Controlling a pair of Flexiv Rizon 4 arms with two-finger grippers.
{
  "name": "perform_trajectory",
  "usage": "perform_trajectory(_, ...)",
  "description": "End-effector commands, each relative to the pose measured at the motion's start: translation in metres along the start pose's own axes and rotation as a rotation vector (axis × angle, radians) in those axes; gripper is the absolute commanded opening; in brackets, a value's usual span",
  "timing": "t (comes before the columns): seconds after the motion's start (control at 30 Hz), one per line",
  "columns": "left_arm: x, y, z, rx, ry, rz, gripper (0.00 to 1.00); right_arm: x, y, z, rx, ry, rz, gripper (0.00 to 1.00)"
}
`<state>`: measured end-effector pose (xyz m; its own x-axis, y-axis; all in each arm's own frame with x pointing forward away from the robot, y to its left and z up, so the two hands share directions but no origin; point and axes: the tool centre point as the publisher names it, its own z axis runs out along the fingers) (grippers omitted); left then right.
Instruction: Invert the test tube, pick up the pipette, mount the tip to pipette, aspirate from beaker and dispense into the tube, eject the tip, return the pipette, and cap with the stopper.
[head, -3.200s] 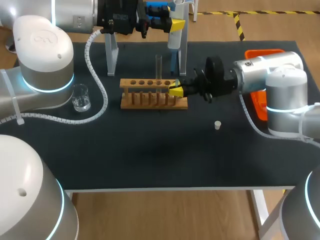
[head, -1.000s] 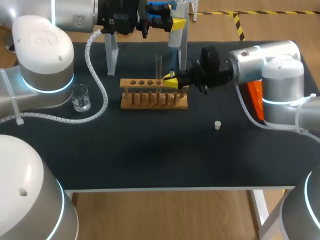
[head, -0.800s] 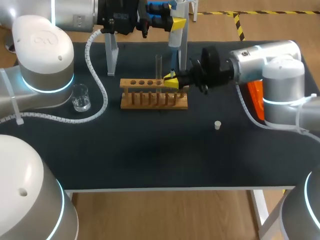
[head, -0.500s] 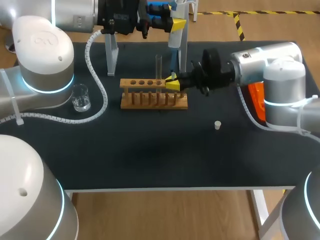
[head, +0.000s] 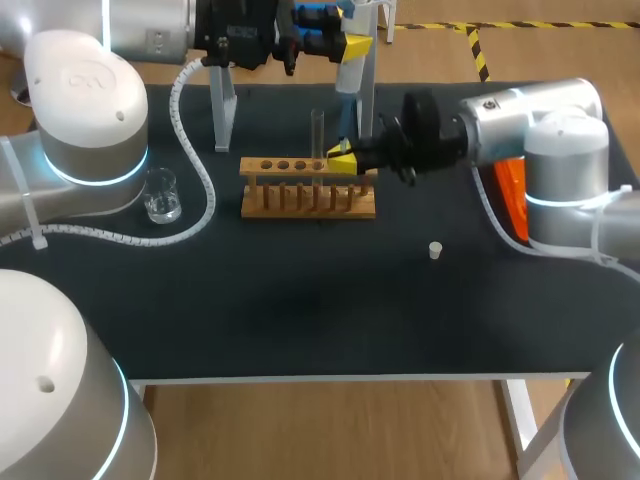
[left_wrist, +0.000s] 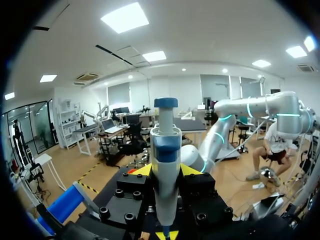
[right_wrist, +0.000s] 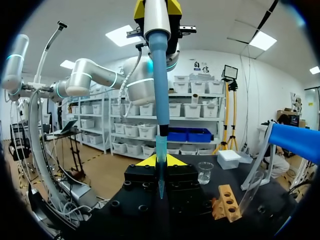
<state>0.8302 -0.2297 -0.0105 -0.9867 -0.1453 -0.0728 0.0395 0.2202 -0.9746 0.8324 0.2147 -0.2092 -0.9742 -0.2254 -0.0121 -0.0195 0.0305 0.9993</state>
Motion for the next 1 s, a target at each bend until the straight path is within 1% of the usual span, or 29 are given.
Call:
perform_trajectory(0.03, 0.0, 0.002, 0.0, 0.0, 0.0, -0.001, 0.0, -0.002, 0.004, -0.001, 0.003, 0.006, -0.002, 0.0)
perform_trajectory(0.23, 0.0, 0.002, 0.0, 0.0, 0.0, -0.001, 0.0, 0.0, -0.004, 0.0, 0.007, 0.005, 0.008, 0.0)
perform_trajectory(0.43, 0.0, 0.002, 0.0, 0.0, 0.0, -0.001, 0.0, 0.0, -0.006, 0.0, 0.007, 0.003, 0.013, 0.0)
perform_trajectory(1.0, 0.0, 0.002, 0.0, 0.0, 0.0, -0.001, 0.0, -0.006, 0.009, -0.002, -0.01, -0.004, -0.017, 0.0)
